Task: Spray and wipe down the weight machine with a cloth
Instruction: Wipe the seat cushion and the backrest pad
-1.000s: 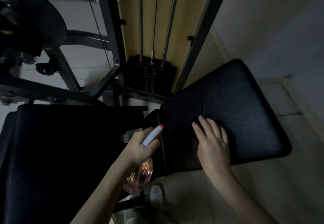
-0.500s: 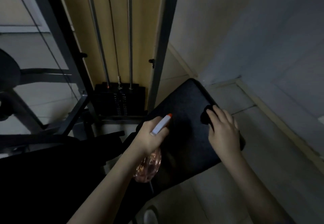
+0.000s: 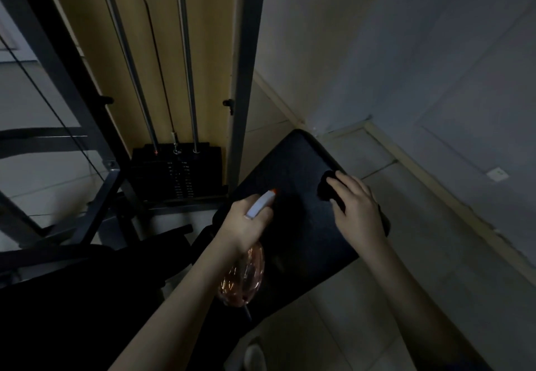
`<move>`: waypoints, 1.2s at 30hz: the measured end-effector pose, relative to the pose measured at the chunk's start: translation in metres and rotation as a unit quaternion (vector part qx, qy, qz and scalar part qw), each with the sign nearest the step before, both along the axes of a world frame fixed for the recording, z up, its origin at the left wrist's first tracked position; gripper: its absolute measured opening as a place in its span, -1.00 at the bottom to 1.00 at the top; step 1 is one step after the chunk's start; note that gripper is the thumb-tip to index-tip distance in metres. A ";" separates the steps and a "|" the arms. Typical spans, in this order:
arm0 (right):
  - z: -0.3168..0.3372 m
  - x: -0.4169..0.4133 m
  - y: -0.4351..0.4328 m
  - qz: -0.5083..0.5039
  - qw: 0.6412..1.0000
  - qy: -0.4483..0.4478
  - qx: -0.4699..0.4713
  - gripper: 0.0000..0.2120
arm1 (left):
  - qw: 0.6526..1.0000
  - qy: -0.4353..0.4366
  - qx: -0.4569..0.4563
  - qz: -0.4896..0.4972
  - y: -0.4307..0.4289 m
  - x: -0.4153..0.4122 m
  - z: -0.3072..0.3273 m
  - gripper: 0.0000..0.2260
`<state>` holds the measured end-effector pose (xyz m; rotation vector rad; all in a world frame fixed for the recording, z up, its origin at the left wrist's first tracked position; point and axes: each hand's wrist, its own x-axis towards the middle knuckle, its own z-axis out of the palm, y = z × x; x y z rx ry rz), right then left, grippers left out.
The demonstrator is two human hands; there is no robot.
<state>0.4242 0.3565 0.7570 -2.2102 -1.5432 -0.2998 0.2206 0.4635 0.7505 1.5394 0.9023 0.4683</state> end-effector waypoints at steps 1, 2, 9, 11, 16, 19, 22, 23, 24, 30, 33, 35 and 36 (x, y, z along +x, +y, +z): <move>0.001 0.001 0.000 0.004 1.000 0.006 0.003 -0.59 | 1.000 -0.007 -0.009 -0.009 -0.003 -0.001 0.000 -0.82; 0.001 0.002 -0.001 0.009 1.000 0.013 0.006 -0.59 | 1.000 -0.014 -0.017 -0.013 -0.006 -0.002 0.000 -0.82; 0.006 0.002 -0.001 0.012 0.998 0.062 0.012 -0.60 | 0.997 -0.025 -0.038 -0.067 -0.030 -0.009 -0.007 -0.89; 0.006 0.002 -0.001 0.008 0.997 0.073 0.012 -0.60 | 0.994 -0.015 -0.033 -0.099 -0.034 -0.013 -0.010 -0.89; 0.005 0.002 0.000 0.004 0.997 0.081 0.008 -0.61 | 0.990 -0.004 -0.016 -0.140 -0.051 -0.018 -0.018 -0.78; 0.005 0.003 -0.001 0.006 0.997 0.079 0.004 -0.61 | 0.986 0.010 -0.010 -0.169 -0.057 -0.021 -0.026 -0.74; 0.005 0.003 -0.001 0.007 0.997 0.080 0.004 -0.61 | 0.980 0.030 0.002 -0.198 -0.065 -0.025 -0.034 -0.79; 0.005 0.003 -0.001 0.005 0.997 0.081 0.004 -0.61 | 0.981 0.031 -0.005 -0.192 -0.067 -0.026 -0.036 -0.75; 0.005 0.002 -0.002 0.004 0.997 0.080 0.005 -0.61 | 0.983 0.030 -0.012 -0.181 -0.070 -0.026 -0.038 -0.72; 0.004 0.001 -0.002 0.005 0.998 0.066 0.004 -0.61 | 0.988 0.051 -0.018 -0.142 -0.069 -0.033 -0.045 -0.76; 0.004 0.000 -0.002 0.003 0.998 0.060 0.007 -0.61 | 0.991 0.050 -0.029 -0.120 -0.068 -0.038 -0.050 -0.80; 0.003 0.000 -0.001 0.000 0.999 0.052 0.007 -0.61 | 0.995 0.039 -0.058 -0.066 -0.067 -0.041 -0.052 -0.83; 0.002 -0.001 -0.001 -0.002 0.999 0.049 0.006 -0.61 | 0.996 0.036 -0.070 -0.037 -0.065 -0.042 -0.054 -0.83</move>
